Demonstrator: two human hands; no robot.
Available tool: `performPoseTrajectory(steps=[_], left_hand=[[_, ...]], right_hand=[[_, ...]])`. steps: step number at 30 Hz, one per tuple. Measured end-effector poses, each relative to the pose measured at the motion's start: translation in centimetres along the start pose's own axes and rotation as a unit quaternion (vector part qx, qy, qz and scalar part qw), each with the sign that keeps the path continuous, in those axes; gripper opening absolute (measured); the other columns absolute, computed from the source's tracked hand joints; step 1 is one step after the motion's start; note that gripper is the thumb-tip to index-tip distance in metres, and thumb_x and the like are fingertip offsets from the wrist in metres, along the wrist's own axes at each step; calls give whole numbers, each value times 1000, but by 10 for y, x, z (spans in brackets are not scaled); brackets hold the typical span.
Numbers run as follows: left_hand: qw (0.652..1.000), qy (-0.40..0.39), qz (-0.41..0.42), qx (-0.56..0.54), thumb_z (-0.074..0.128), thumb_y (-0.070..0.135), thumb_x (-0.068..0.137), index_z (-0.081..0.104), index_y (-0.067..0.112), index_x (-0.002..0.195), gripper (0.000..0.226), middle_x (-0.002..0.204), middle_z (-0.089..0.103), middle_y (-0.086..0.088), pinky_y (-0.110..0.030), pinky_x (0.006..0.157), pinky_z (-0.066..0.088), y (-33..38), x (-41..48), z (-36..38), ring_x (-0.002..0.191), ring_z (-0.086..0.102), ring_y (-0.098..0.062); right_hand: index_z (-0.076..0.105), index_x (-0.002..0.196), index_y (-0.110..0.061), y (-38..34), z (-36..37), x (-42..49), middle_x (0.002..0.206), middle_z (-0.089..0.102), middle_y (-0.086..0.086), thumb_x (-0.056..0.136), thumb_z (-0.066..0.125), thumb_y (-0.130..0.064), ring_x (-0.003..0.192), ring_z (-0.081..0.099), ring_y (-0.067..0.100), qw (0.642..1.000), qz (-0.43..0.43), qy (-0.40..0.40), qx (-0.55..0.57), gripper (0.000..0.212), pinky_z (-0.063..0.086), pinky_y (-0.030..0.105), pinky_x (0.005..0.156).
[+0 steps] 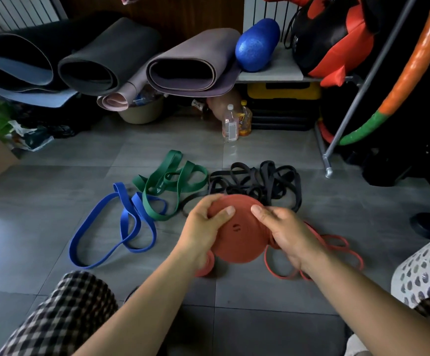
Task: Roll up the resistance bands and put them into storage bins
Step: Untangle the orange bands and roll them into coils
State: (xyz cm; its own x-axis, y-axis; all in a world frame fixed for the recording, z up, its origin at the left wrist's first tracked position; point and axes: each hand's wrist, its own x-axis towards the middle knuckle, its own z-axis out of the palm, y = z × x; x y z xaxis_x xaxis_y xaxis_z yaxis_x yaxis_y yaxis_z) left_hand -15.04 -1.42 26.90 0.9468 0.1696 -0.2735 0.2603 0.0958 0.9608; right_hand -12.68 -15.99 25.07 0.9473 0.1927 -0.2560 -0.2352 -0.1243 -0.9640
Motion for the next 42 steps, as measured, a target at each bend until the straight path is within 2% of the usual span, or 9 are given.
performPoseTrajectory(steps=[2,4,10,16,20,24,31,34,42], left_hand=[[992,46,-70,-97,60,9,86,58,17,111,26,101,64,-6,-26,60,54,-20,-7,0,81,61,-17],[974,118,-123,-151,60,6,86,57,13,113,28,105,63,-9,-36,74,55,-50,-10,4,84,59,-22],[900,321,-218,-199,62,4,84,57,15,95,16,112,62,-21,-43,91,45,-153,-15,11,92,55,-25],[858,431,-218,-173,59,2,86,56,-3,113,28,110,61,-21,-36,90,42,-204,14,-12,94,53,-23],[849,454,-231,-139,56,4,88,44,1,121,35,120,51,-19,-40,100,37,-238,45,-31,108,51,-29],[844,446,-250,-161,45,4,89,32,7,102,19,108,42,-19,-39,88,38,-266,80,-38,97,46,-26],[866,411,-239,-156,50,10,92,29,11,103,24,115,47,-18,-31,86,39,-295,121,-40,96,48,-22],[898,370,-227,-72,72,31,75,37,21,104,46,118,46,-9,-34,95,40,-307,125,-43,107,45,-22],[892,372,-232,107,74,16,75,42,7,124,59,128,35,-9,-33,98,27,-330,131,-40,104,26,-14]], right_hand=[[66,87,-12,14,9,-2,91,71,8,92,50,-33,94,65,27,1000,11,14,-16,27,49,42,91],[57,90,-19,38,21,-3,88,62,-4,96,44,-33,90,58,13,997,51,46,-19,20,41,27,89],[41,90,-2,136,59,1,91,46,15,96,39,-7,93,48,29,979,113,170,-25,8,24,24,65],[57,107,-1,195,94,22,112,60,19,94,45,-19,108,54,31,981,113,149,-53,25,34,24,83],[63,110,-1,221,106,61,112,61,22,94,46,-9,106,55,31,981,104,106,-125,25,35,21,83],[64,112,-2,238,115,114,112,60,19,93,45,-5,107,56,29,976,67,61,-199,27,38,28,94],[64,103,-3,250,146,189,104,61,12,89,53,-6,98,56,24,973,-17,21,-228,18,39,27,89],[60,96,-1,257,157,212,100,62,12,88,55,-6,95,56,24,974,-29,16,-224,11,39,29,85],[60,93,-1,294,151,231,98,64,12,89,55,-8,93,57,24,972,-21,18,-234,9,39,24,80]])
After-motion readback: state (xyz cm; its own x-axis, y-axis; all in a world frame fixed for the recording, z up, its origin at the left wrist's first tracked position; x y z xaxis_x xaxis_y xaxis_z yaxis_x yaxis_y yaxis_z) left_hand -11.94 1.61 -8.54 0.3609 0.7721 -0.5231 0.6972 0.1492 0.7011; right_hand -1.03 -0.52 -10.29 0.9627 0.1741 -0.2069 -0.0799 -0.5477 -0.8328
